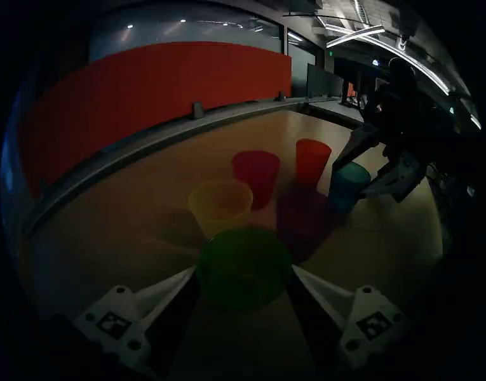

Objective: Pour water

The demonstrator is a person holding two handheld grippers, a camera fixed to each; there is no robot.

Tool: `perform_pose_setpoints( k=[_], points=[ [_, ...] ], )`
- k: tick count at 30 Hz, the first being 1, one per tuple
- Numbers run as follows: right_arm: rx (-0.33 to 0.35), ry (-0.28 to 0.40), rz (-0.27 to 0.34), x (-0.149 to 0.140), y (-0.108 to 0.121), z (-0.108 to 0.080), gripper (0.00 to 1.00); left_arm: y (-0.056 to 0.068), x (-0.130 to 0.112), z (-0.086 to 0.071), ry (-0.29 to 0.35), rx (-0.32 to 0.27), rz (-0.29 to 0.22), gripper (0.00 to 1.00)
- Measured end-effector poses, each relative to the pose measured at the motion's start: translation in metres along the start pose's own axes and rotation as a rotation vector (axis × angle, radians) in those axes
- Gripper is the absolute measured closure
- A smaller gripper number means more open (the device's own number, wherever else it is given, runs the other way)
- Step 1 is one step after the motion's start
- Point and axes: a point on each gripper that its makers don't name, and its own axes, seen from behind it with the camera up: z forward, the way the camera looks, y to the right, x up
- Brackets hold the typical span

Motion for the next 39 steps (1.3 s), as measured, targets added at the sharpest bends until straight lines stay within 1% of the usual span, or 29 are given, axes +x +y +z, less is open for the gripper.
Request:
perform_pose_setpoints(
  k=[5,11,23,26,30,39],
  points=[
    [-0.008,0.011,0.003,0.004,0.001,-0.008,0.03,0.001,0.006,-0.006,0.014,0.003,0.002,0.13],
    [-0.013,0.049,0.011,0.020,0.002,-0.022,0.03,0.005,0.018,-0.016,0.040,0.008,0.012,0.13],
    [-0.041,0.153,-0.008,0.065,0.004,-0.056,0.03,0.007,0.057,-0.040,0.148,0.057,0.023,0.13],
    [-0.051,0.184,-0.012,0.079,0.006,-0.064,0.03,0.005,0.068,-0.047,0.177,0.071,0.022,0.13],
    [-0.062,0.230,-0.019,0.097,0.007,-0.073,0.03,0.000,0.083,-0.057,0.222,0.086,0.009,0.13],
    [-0.075,0.317,-0.024,0.128,0.008,-0.086,0.03,-0.005,0.113,-0.076,0.321,0.109,-0.003,0.13]
  ],
)
